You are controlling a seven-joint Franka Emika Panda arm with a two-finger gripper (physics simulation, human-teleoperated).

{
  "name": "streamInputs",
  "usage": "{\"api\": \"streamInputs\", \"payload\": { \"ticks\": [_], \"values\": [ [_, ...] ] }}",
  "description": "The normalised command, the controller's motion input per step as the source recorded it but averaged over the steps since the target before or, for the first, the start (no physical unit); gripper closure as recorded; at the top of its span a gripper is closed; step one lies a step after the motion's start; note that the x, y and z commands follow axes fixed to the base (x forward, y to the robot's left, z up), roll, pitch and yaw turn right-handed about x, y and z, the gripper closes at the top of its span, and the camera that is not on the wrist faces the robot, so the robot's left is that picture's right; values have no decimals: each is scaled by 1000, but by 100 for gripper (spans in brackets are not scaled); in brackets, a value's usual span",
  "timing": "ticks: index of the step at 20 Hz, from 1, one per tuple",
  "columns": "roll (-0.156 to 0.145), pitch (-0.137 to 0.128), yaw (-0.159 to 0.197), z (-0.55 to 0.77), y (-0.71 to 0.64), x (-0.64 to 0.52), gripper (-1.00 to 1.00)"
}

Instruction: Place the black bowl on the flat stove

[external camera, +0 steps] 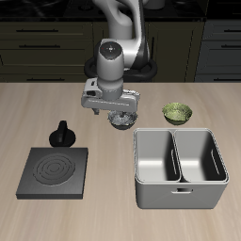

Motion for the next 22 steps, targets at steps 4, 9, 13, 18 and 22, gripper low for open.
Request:
{"api": "streamInputs", "payload": {
  "ticks": [4,9,13,18,22],
  "values": [
    [3,49,1,-268,96,-28,-100],
    [-19,83,-35,-414,-106,-43,100],
    [20,37,3,-305,-125,-167,100],
    [-31,-7,12,74,-361,-79,100],
    [-27,-74,31,478,-231,-63,100]
  ]
}}
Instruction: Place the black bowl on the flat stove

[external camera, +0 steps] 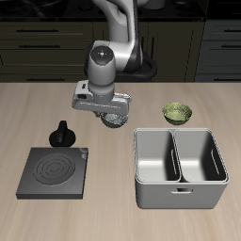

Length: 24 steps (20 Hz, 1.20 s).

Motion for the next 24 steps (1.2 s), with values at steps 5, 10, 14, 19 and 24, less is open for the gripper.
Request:
{"api": "streamInputs", "payload": {
  "ticks": [5,10,14,19,24],
  "values": [
    [-11,-47,14,387,-149,-6,100],
    [-15,-61,36,539,-128,-56,100],
    [-13,-49,33,386,-128,-47,100],
    [-18,-46,23,442,-157,-59,100],
    [-8,-46,6,407,-87,-51,100]
  ]
}}
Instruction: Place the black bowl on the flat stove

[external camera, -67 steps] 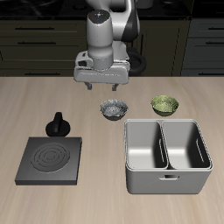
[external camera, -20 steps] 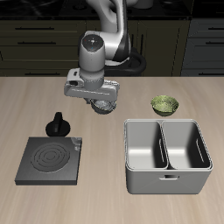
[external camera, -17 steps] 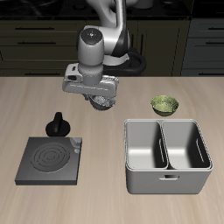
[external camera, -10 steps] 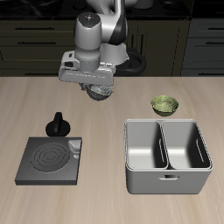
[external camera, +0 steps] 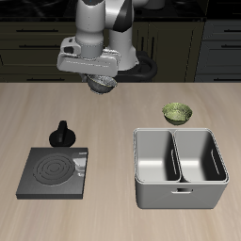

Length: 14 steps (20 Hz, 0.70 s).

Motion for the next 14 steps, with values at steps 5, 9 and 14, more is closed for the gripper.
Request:
{"api": "streamInputs", "payload": {
  "ticks": [5,9,14],
  "values": [
    [4,-28,-1,223,-80,-53,100],
    [-1,-32,-7,202,-104,-13,100],
    [-15,26,-4,120,-222,218,100]
  ]
}}
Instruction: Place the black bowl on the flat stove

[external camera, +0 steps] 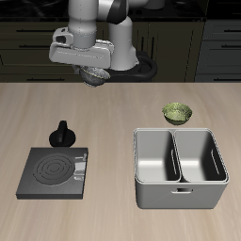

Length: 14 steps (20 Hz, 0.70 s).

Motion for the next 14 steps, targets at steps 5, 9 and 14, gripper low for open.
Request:
{"api": "streamInputs", "payload": {
  "ticks": [5,9,14],
  "values": [
    [-26,-31,3,319,-281,366,100],
    [9,-4,8,190,-149,290,100],
    [0,22,-16,55,-95,444,100]
  ]
}}
